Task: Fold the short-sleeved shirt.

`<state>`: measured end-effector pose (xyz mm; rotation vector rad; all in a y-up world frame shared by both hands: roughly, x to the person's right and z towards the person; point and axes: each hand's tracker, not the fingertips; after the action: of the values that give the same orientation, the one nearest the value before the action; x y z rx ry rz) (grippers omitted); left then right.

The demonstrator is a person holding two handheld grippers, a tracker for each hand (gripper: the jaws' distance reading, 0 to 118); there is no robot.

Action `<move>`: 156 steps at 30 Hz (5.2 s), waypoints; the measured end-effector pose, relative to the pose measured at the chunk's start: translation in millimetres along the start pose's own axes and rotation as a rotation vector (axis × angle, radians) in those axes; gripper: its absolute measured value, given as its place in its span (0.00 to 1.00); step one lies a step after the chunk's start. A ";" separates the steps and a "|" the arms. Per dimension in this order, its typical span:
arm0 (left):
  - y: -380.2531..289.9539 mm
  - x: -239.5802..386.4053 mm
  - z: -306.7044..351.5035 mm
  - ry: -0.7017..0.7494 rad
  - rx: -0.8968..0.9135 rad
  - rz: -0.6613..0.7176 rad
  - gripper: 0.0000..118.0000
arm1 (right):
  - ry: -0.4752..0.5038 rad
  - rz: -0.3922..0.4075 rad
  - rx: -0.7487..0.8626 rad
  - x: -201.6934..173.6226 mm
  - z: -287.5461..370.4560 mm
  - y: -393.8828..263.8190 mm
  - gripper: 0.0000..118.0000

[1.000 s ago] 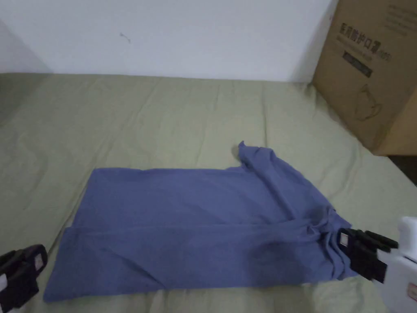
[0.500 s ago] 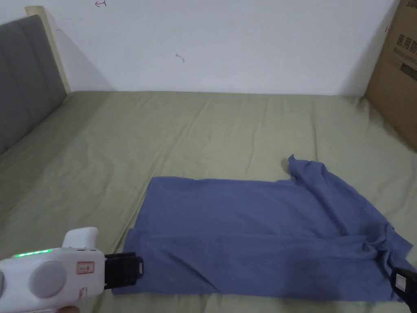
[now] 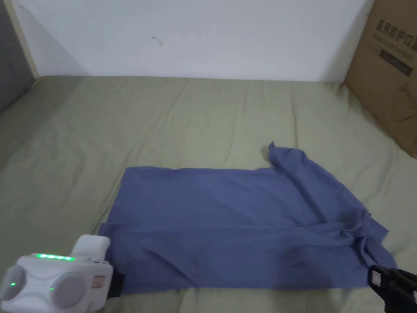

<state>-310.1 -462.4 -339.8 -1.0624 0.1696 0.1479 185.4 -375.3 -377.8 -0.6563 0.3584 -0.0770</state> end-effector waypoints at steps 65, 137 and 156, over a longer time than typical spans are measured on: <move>47.1 -27.4 133.0 -0.173 0.385 0.060 0.00 | 0.139 -0.002 0.028 -15.3 17.6 54.0 0.00; 173.6 -44.7 15.1 -0.196 0.331 0.023 0.01 | -0.145 -0.002 -0.006 83.6 -154.7 181.4 0.00; -29.5 -45.2 12.7 -0.174 0.136 -0.015 0.53 | -0.247 -0.053 -0.264 104.8 -72.6 -28.8 0.51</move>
<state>-347.4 -467.2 -299.1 -0.9102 0.0144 0.2108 259.3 -459.5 -445.1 -0.9260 0.1132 0.0015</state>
